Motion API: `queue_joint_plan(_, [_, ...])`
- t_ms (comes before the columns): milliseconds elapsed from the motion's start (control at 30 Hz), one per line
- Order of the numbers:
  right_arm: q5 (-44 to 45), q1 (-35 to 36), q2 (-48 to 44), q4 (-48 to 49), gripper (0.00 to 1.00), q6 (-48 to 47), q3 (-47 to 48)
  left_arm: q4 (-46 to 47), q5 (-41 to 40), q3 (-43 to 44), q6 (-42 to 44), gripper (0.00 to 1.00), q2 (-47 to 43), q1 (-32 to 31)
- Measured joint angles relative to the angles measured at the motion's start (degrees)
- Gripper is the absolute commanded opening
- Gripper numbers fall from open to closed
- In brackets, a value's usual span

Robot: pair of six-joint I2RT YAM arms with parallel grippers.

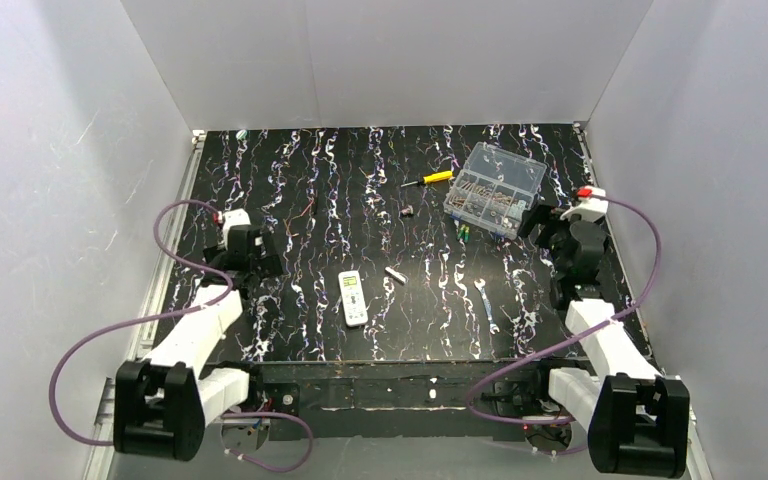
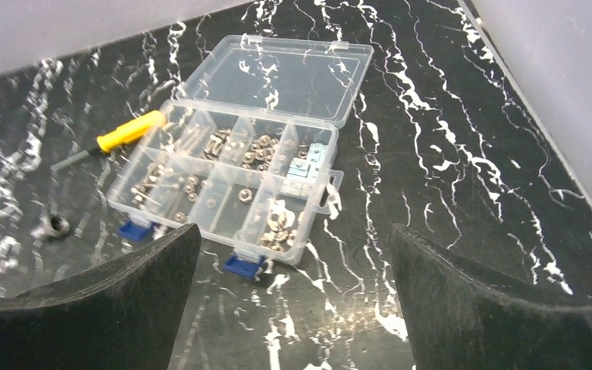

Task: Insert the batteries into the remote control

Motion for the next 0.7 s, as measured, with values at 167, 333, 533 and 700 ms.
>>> queue_joint_plan(167, [0.35, 0.00, -1.27, -16.79, 1.00, 7.13, 11.82, -18.21, -0.17, 9.20, -6.03, 1.00, -8.41, 0.00])
queue_joint_plan(333, [0.42, 0.00, 0.13, -24.81, 1.00, 11.93, 16.46, -30.75, 1.64, 15.41, -8.57, 0.99, -15.08, 0.00])
queue_joint_plan(533, [-8.11, 0.42, 6.47, -32.50, 0.89, 12.83, 17.64, -40.96, 4.94, 17.92, -10.23, 0.99, -20.20, 0.00])
queue_joint_plan(700, [-6.29, 12.44, 9.49, -36.52, 0.89, 12.83, 20.22, -43.74, 9.79, 16.09, -10.19, 1.00, -28.04, 0.00])
